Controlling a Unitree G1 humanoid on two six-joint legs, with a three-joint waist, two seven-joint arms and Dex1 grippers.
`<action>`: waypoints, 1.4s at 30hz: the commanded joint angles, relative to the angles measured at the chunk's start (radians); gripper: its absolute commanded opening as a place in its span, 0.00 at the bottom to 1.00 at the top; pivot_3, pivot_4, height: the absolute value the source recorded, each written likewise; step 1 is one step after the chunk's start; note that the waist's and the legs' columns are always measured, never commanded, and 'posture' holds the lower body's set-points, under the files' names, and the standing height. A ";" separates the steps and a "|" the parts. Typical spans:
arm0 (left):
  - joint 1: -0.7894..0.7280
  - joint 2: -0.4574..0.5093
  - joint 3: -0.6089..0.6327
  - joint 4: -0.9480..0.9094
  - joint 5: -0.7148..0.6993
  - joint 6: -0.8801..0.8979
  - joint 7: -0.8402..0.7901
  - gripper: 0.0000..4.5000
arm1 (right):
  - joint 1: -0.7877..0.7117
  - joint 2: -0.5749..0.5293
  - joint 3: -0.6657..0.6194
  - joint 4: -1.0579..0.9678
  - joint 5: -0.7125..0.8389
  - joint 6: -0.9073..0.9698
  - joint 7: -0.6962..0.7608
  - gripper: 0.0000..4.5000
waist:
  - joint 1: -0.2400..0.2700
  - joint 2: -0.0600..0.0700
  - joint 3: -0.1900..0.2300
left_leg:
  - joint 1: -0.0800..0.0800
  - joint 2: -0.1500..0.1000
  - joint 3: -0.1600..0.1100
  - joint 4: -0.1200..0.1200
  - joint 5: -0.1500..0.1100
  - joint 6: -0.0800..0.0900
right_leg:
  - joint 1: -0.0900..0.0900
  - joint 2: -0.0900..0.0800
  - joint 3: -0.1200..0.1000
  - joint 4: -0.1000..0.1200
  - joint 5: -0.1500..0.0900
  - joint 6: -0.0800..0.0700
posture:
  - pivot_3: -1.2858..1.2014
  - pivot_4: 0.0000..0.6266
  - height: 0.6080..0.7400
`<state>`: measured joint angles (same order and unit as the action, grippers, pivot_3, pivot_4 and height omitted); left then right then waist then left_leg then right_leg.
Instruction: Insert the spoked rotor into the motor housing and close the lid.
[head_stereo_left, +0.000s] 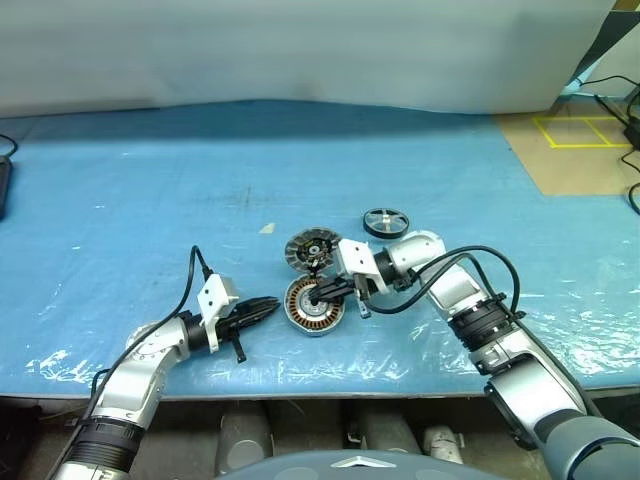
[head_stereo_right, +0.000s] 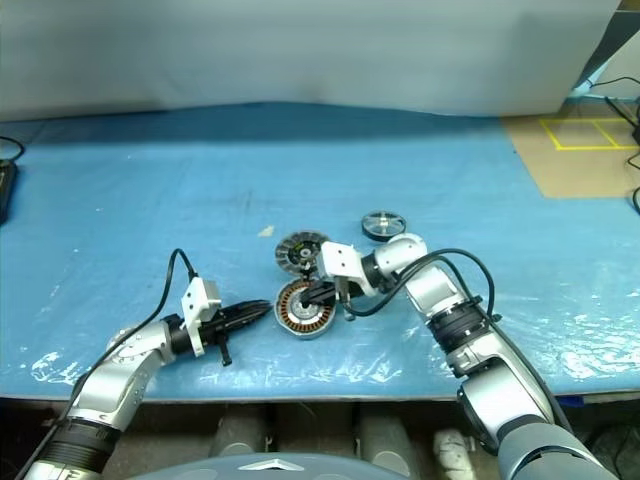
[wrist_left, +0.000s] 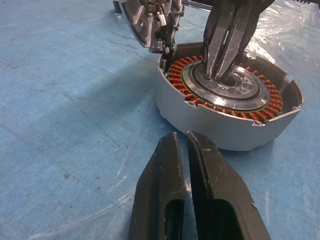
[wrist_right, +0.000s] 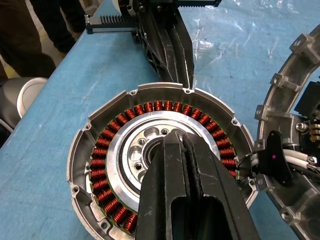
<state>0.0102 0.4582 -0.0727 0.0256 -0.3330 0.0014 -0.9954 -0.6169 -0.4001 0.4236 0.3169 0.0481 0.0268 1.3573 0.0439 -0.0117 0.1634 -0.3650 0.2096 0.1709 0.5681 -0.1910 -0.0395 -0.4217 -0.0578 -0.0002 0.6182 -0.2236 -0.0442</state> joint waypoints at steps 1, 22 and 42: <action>0.011 0.005 0.014 -0.033 -0.012 -0.007 0.000 0.08 | 0.018 -0.019 0.041 0.048 -0.059 -0.035 -0.006 0.01 | 0.000 0.000 0.000 | 0.000 0.000 0.000 0.000 0.000 0.000 | 0.000 0.000 0.000 0.000 0.000 0.000 | 0.52 0.24 1.00; 0.014 0.003 0.022 0.021 -0.011 -0.060 -0.008 0.08 | 0.004 -0.044 -0.043 -0.148 0.103 0.107 0.029 0.01 | 0.001 0.000 0.000 | 0.000 0.000 0.000 -0.001 0.000 0.000 | 0.000 0.000 0.000 0.000 0.000 0.000 | 0.52 0.24 1.00; -0.036 0.033 0.056 -0.130 -0.072 0.091 0.026 0.08 | 0.052 -0.028 -0.080 -0.092 0.110 0.063 -0.032 0.01 | 0.000 0.000 0.000 | 0.000 0.000 0.000 0.000 0.000 0.000 | 0.000 0.000 0.000 0.000 0.000 0.000 | 0.52 0.24 1.00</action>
<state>-0.0176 0.4861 -0.0351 -0.0610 -0.3851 0.0876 -0.9716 -0.5672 -0.4301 0.3884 0.2699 0.1238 0.0883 1.3415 0.0443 -0.0117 0.1635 -0.3657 0.2095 0.1709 0.5680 -0.1910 -0.0395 -0.4223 -0.0578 -0.0001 0.6182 -0.2237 -0.0441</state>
